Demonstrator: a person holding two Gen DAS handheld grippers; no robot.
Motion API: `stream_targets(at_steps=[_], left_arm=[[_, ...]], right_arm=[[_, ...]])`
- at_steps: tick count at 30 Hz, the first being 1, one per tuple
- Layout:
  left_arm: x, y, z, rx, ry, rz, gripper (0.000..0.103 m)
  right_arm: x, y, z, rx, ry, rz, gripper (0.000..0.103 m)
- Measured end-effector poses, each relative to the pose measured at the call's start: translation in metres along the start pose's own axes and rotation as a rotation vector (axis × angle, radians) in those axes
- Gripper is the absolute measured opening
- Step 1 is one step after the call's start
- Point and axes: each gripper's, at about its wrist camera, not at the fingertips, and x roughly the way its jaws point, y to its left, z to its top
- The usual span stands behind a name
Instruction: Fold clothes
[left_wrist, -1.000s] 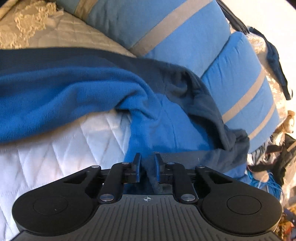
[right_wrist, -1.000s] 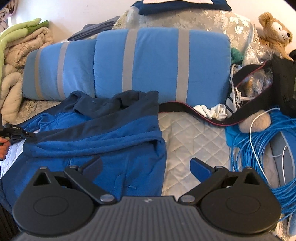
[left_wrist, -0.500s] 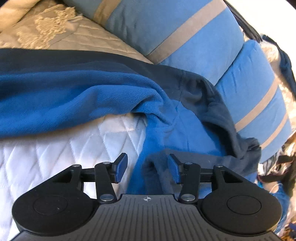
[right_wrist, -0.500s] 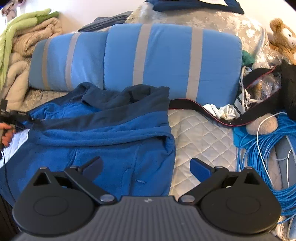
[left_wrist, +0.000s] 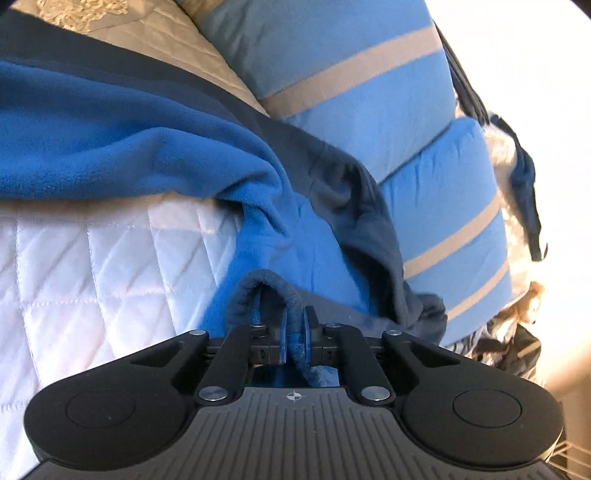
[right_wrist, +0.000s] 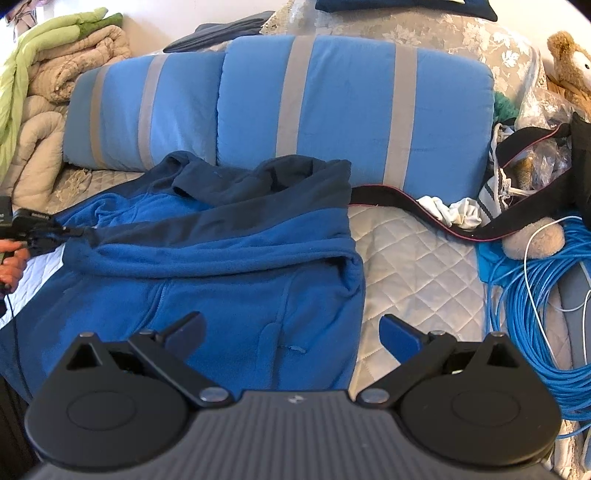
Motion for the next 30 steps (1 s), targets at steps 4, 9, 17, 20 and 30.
stream_targets(at_steps=[4, 9, 17, 20, 30], left_arm=[[0.007, 0.007, -0.006, 0.070, 0.023, 0.093, 0.008], [0.004, -0.004, -0.008, 0.136, 0.035, 0.139, 0.011], [-0.026, -0.002, -0.008, 0.044, -0.001, 0.149, 0.032], [-0.064, -0.004, -0.016, 0.034, -0.082, 0.158, 0.044], [-0.201, 0.080, -0.027, -0.197, -0.420, 0.185, 0.067]], right_arm=[[-0.001, -0.001, -0.001, 0.007, 0.007, -0.011, 0.103], [-0.001, -0.003, -0.004, 0.011, 0.014, -0.011, 0.103], [0.009, 0.014, -0.010, -0.015, 0.037, 0.035, 0.103], [0.013, 0.020, -0.010, -0.030, 0.039, 0.053, 0.103], [0.019, 0.038, -0.011, -0.030, 0.047, 0.094, 0.103]])
